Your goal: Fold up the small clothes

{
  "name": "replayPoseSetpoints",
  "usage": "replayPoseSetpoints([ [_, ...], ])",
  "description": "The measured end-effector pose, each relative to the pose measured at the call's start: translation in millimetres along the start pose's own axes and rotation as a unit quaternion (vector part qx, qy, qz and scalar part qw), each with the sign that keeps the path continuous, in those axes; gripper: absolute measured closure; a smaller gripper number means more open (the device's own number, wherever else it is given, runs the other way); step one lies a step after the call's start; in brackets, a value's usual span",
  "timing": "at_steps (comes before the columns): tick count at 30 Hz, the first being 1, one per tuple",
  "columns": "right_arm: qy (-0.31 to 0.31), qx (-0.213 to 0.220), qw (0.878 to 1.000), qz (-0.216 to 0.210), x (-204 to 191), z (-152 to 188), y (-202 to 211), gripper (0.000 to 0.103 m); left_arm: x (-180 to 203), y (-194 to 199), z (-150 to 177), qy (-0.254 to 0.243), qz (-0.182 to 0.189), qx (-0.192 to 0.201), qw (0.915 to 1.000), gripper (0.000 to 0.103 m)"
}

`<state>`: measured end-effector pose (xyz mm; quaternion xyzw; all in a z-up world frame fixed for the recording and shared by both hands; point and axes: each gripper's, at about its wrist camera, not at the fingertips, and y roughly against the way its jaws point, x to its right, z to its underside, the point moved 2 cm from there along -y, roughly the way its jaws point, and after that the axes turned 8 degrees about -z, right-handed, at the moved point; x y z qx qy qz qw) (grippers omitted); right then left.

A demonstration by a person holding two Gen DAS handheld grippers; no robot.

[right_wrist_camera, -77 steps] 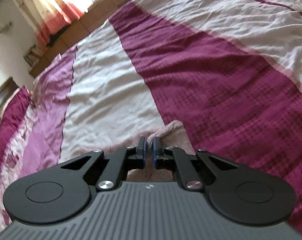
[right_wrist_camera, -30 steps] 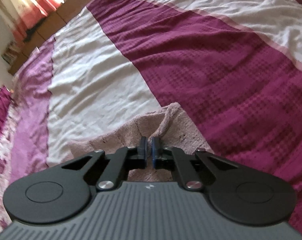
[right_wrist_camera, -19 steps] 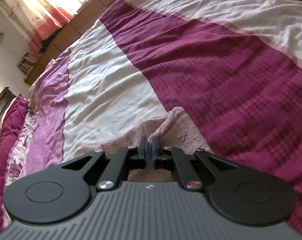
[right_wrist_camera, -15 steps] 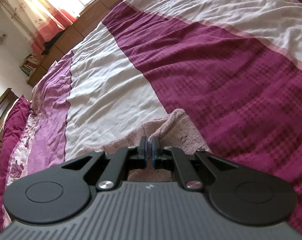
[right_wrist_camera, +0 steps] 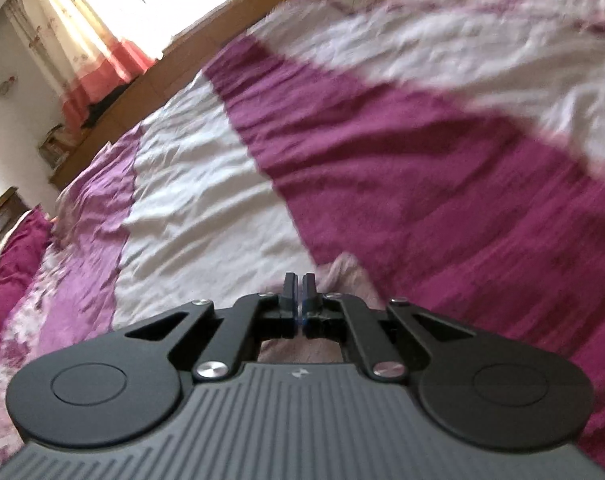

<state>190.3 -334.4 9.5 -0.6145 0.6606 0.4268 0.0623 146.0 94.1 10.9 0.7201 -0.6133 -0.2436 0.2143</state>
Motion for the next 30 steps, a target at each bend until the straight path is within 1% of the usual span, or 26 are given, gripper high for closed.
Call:
replayPoseSetpoints([
  [2, 0.011, -0.002, 1.000, -0.006, 0, 3, 3, 0.101, -7, 5, -1, 0.008, 0.002, 0.001, 1.0000, 0.071],
  [3, 0.020, 0.001, 1.000, -0.008, -2, 3, 7, 0.101, -12, 8, -1, 0.014, 0.000, 0.003, 0.9999, 0.067],
  [4, 0.028, 0.000, 1.000, -0.010, -4, 4, 11, 0.101, -19, 13, -2, 0.022, -0.002, 0.005, 0.9997, 0.059],
  [5, 0.039, -0.007, 0.999, -0.017, -7, 5, 15, 0.101, -24, 16, -2, 0.029, -0.001, 0.007, 0.9996, 0.056],
  [7, 0.059, -0.020, 0.998, -0.027, -13, 8, 23, 0.096, -35, 24, 0, 0.038, 0.002, 0.004, 0.9993, 0.056],
  [9, 0.090, -0.039, 0.995, -0.032, -20, 16, 32, 0.086, -42, 31, 4, 0.042, 0.008, -0.003, 0.9991, 0.056],
  [10, 0.107, -0.047, 0.993, -0.034, -24, 21, 36, 0.083, -44, 35, 6, 0.042, 0.014, -0.007, 0.9990, 0.056],
  [12, 0.139, -0.063, 0.988, -0.031, -28, 33, 47, 0.073, -44, 43, 11, 0.041, 0.032, -0.010, 0.9986, 0.056],
  [15, 0.170, -0.084, 0.982, -0.027, -28, 54, 60, 0.067, -35, 52, 17, 0.026, 0.050, -0.016, 0.9983, 0.056],
  [19, 0.201, -0.086, 0.976, -0.015, -22, 76, 76, 0.067, -18, 59, 19, 0.023, 0.083, -0.016, 0.9962, 0.056],
  [21, 0.212, -0.083, 0.974, -0.013, -19, 84, 80, 0.067, -9, 62, 19, 0.022, 0.087, -0.010, 0.9960, 0.056],
  [23, 0.215, -0.081, 0.973, -0.010, -18, 87, 82, 0.066, 4, 62, 19, 0.006, 0.087, -0.001, 0.9962, 0.056],
  [25, 0.217, -0.077, 0.973, -0.004, -19, 91, 87, 0.066, 12, 57, 18, -0.004, 0.080, 0.001, 0.9968, 0.056],
  [27, 0.220, -0.072, 0.973, 0.000, -21, 92, 93, 0.066, 15, 48, 18, -0.003, 0.065, -0.003, 0.9979, 0.056],
  [30, 0.223, -0.070, 0.972, 0.002, -16, 93, 100, 0.066, 10, 33, 21, 0.008, 0.035, -0.032, 0.9989, 0.056],
])
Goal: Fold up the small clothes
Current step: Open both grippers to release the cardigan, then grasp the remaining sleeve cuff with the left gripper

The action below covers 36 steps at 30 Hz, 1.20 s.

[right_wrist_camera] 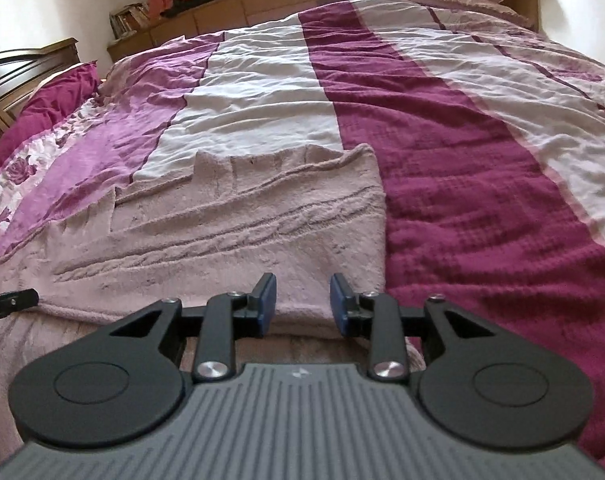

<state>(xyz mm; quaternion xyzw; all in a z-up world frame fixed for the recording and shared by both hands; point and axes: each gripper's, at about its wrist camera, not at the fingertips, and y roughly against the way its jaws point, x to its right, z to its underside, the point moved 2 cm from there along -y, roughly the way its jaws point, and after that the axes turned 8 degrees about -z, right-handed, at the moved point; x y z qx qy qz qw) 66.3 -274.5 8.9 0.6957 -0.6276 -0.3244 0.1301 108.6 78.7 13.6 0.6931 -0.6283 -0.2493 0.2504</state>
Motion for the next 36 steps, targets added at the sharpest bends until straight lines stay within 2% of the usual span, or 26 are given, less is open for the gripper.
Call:
replayPoseSetpoints([
  [5, -0.011, 0.006, 1.000, -0.015, 13, 6, -6, 0.066, -4, 1, 3, -0.005, -0.010, -0.004, 0.9999, 0.056],
  [10, -0.004, 0.013, 1.000, -0.018, 12, 8, -5, 0.062, -12, 9, 3, 0.019, -0.025, -0.019, 0.9993, 0.056],
  [14, -0.033, 0.014, 0.999, -0.037, 11, 3, 4, 0.045, -24, 24, 2, 0.031, -0.034, -0.020, 0.9988, 0.056],
  [20, -0.014, 0.021, 0.999, -0.035, -8, 5, 26, 0.030, -47, 55, 1, 0.049, -0.045, -0.018, 0.9976, 0.056],
  [26, -0.028, 0.016, 0.998, -0.056, -19, 14, 50, 0.029, -74, 76, 8, 0.059, -0.075, -0.032, 0.9949, 0.056],
  [31, -0.032, 0.015, 0.997, -0.070, -29, 20, 65, 0.024, -102, 89, 13, 0.075, -0.093, -0.041, 0.9920, 0.055],
  [36, -0.027, 0.011, 0.996, -0.083, -41, 30, 75, 0.022, -134, 95, 18, 0.106, -0.123, -0.050, 0.9855, 0.055],
])
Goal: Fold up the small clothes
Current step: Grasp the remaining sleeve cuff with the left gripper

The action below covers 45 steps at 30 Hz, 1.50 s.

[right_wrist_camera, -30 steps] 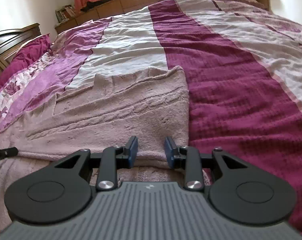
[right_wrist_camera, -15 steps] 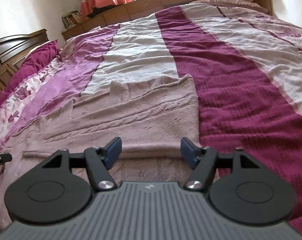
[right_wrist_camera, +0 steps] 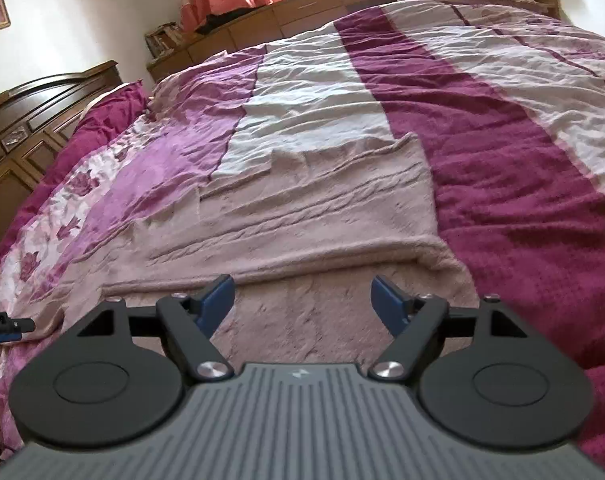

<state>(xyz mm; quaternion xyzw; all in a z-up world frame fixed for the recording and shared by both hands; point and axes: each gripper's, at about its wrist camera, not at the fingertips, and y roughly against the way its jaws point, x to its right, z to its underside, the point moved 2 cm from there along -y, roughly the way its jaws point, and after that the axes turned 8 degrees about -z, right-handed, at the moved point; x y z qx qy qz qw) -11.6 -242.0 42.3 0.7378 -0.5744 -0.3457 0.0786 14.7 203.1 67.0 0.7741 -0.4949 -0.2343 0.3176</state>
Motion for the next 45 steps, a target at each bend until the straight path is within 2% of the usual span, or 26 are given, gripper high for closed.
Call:
replayPoseSetpoints([
  [9, 0.004, -0.020, 1.000, 0.009, -4, 19, -4, 0.022, -60, -21, 5, 0.102, -0.032, -0.015, 0.9942, 0.055],
  [14, 0.004, -0.022, 1.000, 0.019, -4, 25, -5, 0.022, -85, -39, 6, 0.167, -0.036, -0.008, 0.9853, 0.055],
  [17, 0.003, -0.023, 0.999, 0.025, -2, 26, -6, 0.022, -99, -47, 6, 0.206, -0.023, -0.002, 0.9782, 0.055],
  [21, 0.002, -0.023, 0.999, 0.033, -2, 27, -7, 0.022, -114, -60, 6, 0.263, 0.000, 0.000, 0.9647, 0.055],
  [23, 0.003, -0.025, 0.999, 0.037, -1, 27, -8, 0.022, -118, -65, 5, 0.278, 0.003, 0.002, 0.9605, 0.055],
  [33, 0.002, -0.033, 0.998, 0.051, 1, 29, -16, 0.022, -125, -91, -7, 0.286, -0.002, 0.018, 0.9581, 0.056],
  [38, -0.002, -0.036, 0.998, 0.057, 4, 29, -19, 0.022, -120, -100, -22, 0.263, 0.001, 0.035, 0.9642, 0.055],
  [45, 0.003, -0.038, 0.997, 0.063, 3, 30, -22, 0.022, -119, -113, -35, 0.265, 0.007, 0.045, 0.9630, 0.057],
])
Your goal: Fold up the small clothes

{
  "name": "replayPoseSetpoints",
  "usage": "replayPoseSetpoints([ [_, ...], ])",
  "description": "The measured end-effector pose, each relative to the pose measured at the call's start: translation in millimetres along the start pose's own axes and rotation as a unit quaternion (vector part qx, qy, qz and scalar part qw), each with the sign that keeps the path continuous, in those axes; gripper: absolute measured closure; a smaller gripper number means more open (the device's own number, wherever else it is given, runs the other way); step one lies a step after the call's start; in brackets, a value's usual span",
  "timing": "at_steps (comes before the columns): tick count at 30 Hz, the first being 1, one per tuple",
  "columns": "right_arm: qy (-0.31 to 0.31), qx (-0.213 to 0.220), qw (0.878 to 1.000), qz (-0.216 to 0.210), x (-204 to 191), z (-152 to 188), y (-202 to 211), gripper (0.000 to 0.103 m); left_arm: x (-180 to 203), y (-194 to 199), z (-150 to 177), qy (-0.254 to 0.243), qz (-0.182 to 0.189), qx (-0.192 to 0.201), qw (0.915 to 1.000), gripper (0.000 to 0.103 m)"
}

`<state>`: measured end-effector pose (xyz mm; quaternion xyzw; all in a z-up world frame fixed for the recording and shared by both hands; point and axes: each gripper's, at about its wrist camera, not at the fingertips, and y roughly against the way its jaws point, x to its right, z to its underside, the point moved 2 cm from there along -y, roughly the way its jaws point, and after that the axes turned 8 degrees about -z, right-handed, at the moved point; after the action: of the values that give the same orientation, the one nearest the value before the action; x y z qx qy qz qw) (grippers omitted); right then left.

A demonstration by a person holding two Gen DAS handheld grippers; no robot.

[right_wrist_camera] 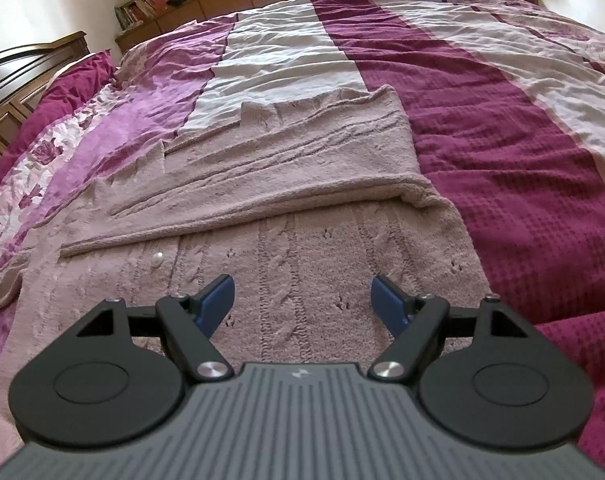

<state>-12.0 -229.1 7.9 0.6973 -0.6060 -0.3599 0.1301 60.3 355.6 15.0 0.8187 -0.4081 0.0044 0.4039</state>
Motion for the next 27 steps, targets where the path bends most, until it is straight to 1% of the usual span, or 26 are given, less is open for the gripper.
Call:
replayPoseSetpoints([
  [1, 0.000, -0.001, 1.000, 0.000, 1, 0, 0, 0.022, 1, -1, 0, -0.006, 0.000, -0.001, 1.0000, 0.058],
  [3, -0.001, -0.001, 1.000, 0.001, 1, 0, -1, 0.022, 4, 1, 1, -0.028, -0.001, 0.004, 0.9996, 0.076],
  [4, -0.001, -0.001, 1.000, 0.001, 0, 0, -1, 0.022, 5, 3, 1, -0.039, -0.004, 0.007, 0.9992, 0.086],
  [6, -0.001, -0.001, 1.000, 0.001, 0, 0, -1, 0.022, 5, 10, 0, -0.044, -0.010, 0.023, 0.9987, 0.088],
  [10, -0.002, 0.000, 1.000, -0.001, 1, 0, -1, 0.022, 5, 34, -8, -0.043, -0.031, 0.074, 0.9958, 0.089],
  [12, -0.004, 0.001, 1.000, -0.002, 2, 0, -1, 0.022, 9, 46, -12, -0.043, -0.033, 0.095, 0.9940, 0.089],
  [14, -0.006, 0.002, 1.000, -0.004, 3, 0, -2, 0.022, 18, 57, -14, -0.054, -0.029, 0.112, 0.9918, 0.089],
  [17, -0.008, 0.003, 1.000, -0.007, 3, 1, 0, 0.022, 40, 74, -14, -0.091, -0.014, 0.135, 0.9866, 0.091],
  [20, -0.010, 0.005, 1.000, -0.008, 4, 1, 1, 0.022, 64, 90, -10, -0.121, 0.004, 0.147, 0.9816, 0.091],
  [22, -0.012, 0.007, 1.000, -0.010, 5, 0, 2, 0.022, 81, 102, -6, -0.138, 0.023, 0.159, 0.9772, 0.091],
  [25, -0.015, 0.011, 1.000, -0.013, 6, 0, 4, 0.022, 109, 120, 2, -0.169, 0.050, 0.179, 0.9679, 0.092],
  [27, -0.019, 0.013, 1.000, -0.014, 8, 0, 5, 0.022, 125, 130, 7, -0.184, 0.072, 0.179, 0.9638, 0.092],
])
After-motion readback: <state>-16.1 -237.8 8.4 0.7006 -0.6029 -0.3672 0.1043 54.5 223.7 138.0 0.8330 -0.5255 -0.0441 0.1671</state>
